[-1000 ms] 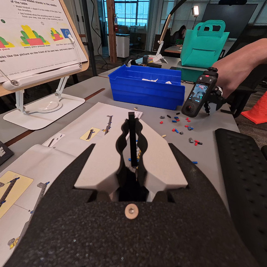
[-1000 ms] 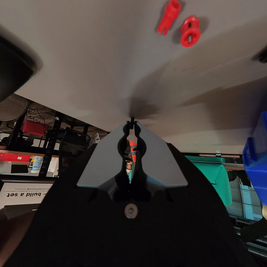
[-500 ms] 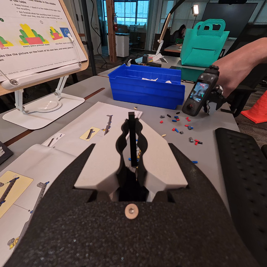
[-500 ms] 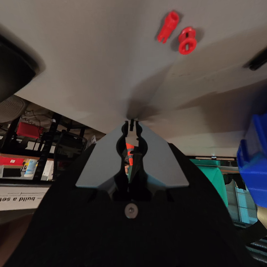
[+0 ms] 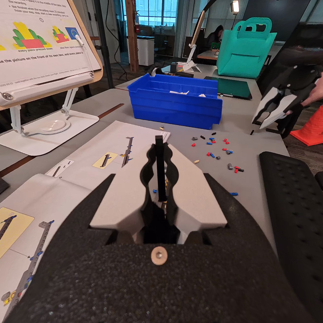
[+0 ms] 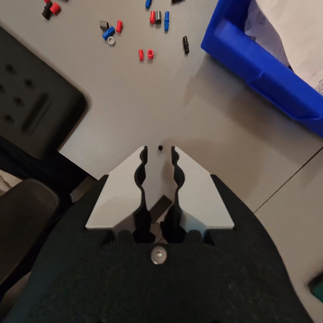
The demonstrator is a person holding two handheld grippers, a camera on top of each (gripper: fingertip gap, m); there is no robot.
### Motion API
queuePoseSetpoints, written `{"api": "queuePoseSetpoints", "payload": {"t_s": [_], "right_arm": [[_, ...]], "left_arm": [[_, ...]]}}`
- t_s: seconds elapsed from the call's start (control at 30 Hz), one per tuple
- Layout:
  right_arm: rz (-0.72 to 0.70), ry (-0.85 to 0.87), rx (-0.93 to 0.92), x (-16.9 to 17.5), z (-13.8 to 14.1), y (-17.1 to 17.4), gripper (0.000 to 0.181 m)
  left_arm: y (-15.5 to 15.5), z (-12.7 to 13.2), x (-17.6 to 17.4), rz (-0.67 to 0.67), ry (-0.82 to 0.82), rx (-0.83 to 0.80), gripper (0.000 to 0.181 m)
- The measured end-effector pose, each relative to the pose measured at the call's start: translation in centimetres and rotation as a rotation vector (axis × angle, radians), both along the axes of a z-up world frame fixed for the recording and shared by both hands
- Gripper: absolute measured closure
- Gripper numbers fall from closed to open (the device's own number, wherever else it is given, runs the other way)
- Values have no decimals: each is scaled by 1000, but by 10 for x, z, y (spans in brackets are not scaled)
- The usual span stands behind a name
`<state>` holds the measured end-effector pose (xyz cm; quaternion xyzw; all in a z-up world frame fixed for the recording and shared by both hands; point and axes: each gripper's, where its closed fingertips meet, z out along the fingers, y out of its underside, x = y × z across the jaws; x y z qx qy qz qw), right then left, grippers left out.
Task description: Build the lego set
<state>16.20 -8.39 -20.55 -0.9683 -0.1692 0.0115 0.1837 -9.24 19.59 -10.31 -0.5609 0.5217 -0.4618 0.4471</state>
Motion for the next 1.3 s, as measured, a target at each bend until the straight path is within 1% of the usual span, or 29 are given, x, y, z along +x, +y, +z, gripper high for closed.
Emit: {"api": "queuePoseSetpoints", "payload": {"t_s": [0.1,0.37,0.67,0.93,1.1,1.17,1.2,1.27,1.3], "right_arm": [[36,-62,-9,2,-7,2,158],[60,-33,-79,3,-22,1,164],[77,-35,-84,4,-24,1,173],[80,-33,-103,3,-28,-1,177],[112,-41,-54,-1,-24,6,177],[137,-14,45,-14,-11,22,178],[139,26,117,-26,-1,35,178],[144,159,292,-67,29,68,178],[183,204,386,-94,45,86,178]], "left_arm": [[1,-7,2,-2,16,-7,175],[6,-10,0,9,26,-8,174],[3,-10,1,0,30,-3,175],[3,-11,1,-2,31,-5,174],[1,-10,2,-7,27,-4,175],[-1,-9,3,-11,16,-3,175],[-2,-8,3,-13,8,-4,175],[-7,-5,6,-15,-17,-6,175],[-10,-3,7,-18,-30,-8,175]]}}
